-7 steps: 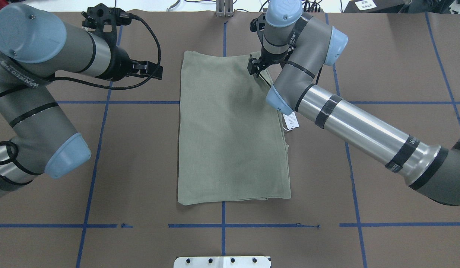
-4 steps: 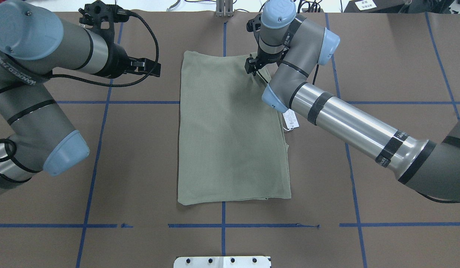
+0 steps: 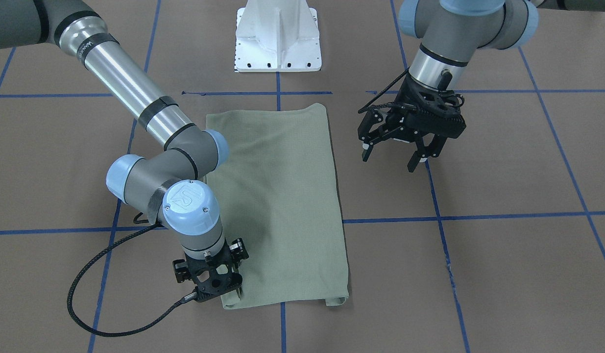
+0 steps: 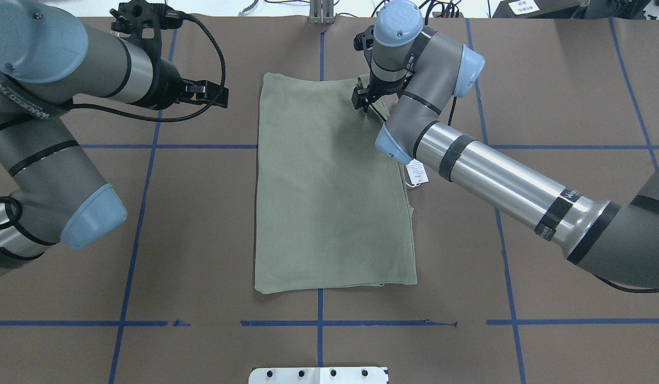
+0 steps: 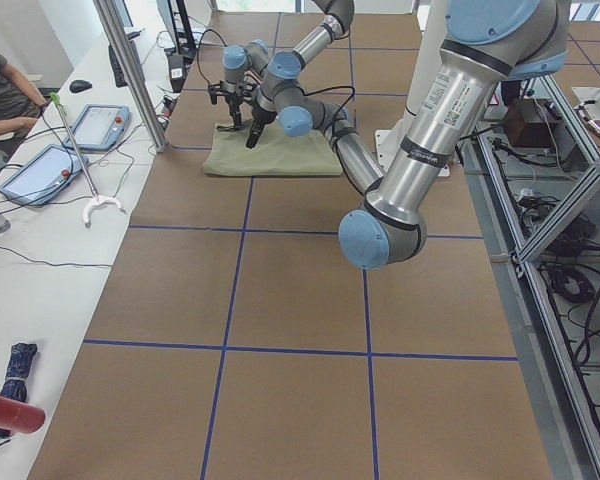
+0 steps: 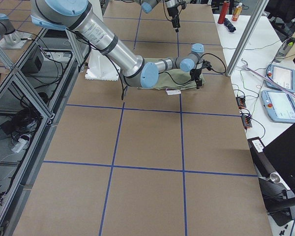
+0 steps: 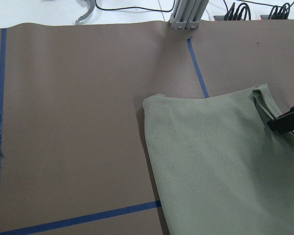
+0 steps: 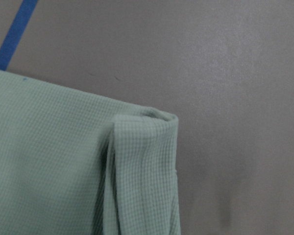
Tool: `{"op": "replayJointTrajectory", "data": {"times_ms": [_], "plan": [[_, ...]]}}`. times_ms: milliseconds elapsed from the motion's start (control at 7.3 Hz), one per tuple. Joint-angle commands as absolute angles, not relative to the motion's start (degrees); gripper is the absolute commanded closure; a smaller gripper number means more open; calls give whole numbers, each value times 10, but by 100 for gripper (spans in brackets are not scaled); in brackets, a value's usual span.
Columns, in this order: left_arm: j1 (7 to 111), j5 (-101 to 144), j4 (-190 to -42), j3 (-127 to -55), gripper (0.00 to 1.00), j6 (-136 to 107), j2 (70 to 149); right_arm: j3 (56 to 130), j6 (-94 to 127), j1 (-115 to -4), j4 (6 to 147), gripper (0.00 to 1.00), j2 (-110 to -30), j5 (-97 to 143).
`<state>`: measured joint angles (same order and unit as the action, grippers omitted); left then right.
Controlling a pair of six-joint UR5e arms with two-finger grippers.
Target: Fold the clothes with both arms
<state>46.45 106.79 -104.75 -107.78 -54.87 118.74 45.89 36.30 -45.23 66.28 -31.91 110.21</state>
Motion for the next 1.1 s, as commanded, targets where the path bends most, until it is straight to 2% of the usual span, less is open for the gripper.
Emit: {"op": "replayJointTrajectory", "data": {"times_ms": [0,959], "plan": [[464,1068,-1048,-1077,0,-547,1187,456,363,-452,663,0,-320,1101],[464,1068,-1049,-1076,0,-547,1189,447,355,-479,663,0,-326,1101]]}}
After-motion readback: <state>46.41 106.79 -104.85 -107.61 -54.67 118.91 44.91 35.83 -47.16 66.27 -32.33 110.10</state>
